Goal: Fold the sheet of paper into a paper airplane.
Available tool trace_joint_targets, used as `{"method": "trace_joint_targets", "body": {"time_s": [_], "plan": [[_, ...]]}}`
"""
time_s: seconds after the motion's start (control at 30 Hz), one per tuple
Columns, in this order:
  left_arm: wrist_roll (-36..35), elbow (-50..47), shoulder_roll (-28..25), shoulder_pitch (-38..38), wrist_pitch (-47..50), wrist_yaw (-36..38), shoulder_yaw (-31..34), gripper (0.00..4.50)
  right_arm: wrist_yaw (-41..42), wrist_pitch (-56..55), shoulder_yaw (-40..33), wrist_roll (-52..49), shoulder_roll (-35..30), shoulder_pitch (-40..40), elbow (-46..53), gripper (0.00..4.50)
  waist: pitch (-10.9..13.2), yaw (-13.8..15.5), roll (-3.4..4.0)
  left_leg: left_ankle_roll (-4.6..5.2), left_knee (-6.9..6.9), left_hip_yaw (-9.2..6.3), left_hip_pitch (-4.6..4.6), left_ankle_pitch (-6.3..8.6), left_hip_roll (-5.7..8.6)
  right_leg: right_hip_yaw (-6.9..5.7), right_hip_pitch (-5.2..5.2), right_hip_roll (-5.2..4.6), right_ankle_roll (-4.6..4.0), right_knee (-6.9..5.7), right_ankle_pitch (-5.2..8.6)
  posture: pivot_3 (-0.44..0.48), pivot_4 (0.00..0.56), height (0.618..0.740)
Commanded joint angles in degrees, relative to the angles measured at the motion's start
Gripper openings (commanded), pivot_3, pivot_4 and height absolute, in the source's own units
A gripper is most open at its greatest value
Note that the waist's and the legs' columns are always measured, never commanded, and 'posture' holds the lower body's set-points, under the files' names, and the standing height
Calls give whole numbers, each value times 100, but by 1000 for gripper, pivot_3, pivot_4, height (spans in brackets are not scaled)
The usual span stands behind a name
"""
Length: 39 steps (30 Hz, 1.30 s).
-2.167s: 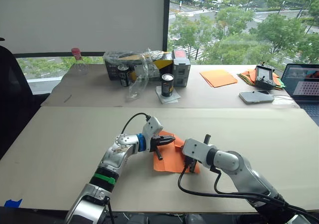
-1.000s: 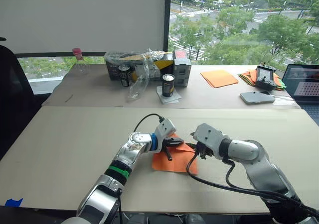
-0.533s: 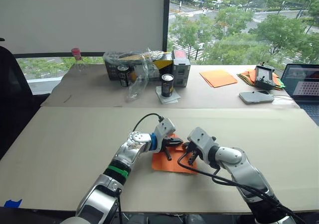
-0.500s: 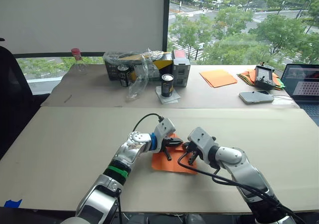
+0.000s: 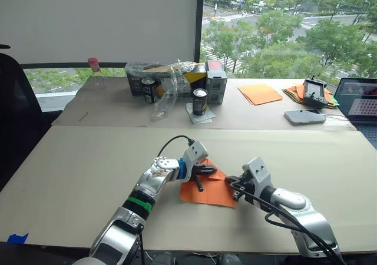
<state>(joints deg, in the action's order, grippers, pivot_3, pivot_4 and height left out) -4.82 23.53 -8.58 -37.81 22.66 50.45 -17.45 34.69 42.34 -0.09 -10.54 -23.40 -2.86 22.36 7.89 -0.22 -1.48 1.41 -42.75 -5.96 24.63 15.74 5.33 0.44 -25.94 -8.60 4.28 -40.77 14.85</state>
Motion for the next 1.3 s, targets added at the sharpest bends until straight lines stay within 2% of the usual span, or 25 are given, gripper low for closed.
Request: {"method": "trace_joint_targets", "body": {"time_s": [0.03,0.3,0.4,0.67,0.97,1.17,1.3], "plan": [[45,98,33,59,57,12,-80,0,-91,227,-151,-208,-31,179,-38,13,-1,4,0,0,0,0,-1,0,0,1,2,0,0,0,0,0,150,670],[87,135,78,14,-8,-49,-75,0,-437,-130,-17,-253,121,-394,228,13,0,22,0,0,2,1,4,0,0,2,-6,0,1,1,0,0,150,670],[-6,171,220,-102,115,-306,133,0,-753,182,-22,-286,320,-567,181,13,0,30,0,0,1,2,7,0,0,2,-10,0,0,0,0,0,150,670],[18,245,424,-274,205,-527,215,0,-1021,308,713,0,430,-496,-194,13,0,45,0,0,1,3,11,0,1,4,-15,0,0,-1,0,0,150,670],[142,817,380,-534,451,-1306,517,0,-1161,435,763,-45,471,-482,-275,13,-1,16,0,0,0,3,-3,0,0,3,0,3,1,-1,0,0,150,670],[-29,537,377,-487,634,-1418,736,0,-1147,418,771,-100,471,-541,-442,13,-1,-36,0,0,3,2,-4,0,-3,3,-1,6,1,-2,0,0,150,670],[-346,-19,343,-412,714,-1645,1239,0,-1115,346,807,-120,511,-684,-608,13,-1,-69,0,0,5,2,-2,0,-5,4,-7,7,0,-3,0,0,150,670]]}}
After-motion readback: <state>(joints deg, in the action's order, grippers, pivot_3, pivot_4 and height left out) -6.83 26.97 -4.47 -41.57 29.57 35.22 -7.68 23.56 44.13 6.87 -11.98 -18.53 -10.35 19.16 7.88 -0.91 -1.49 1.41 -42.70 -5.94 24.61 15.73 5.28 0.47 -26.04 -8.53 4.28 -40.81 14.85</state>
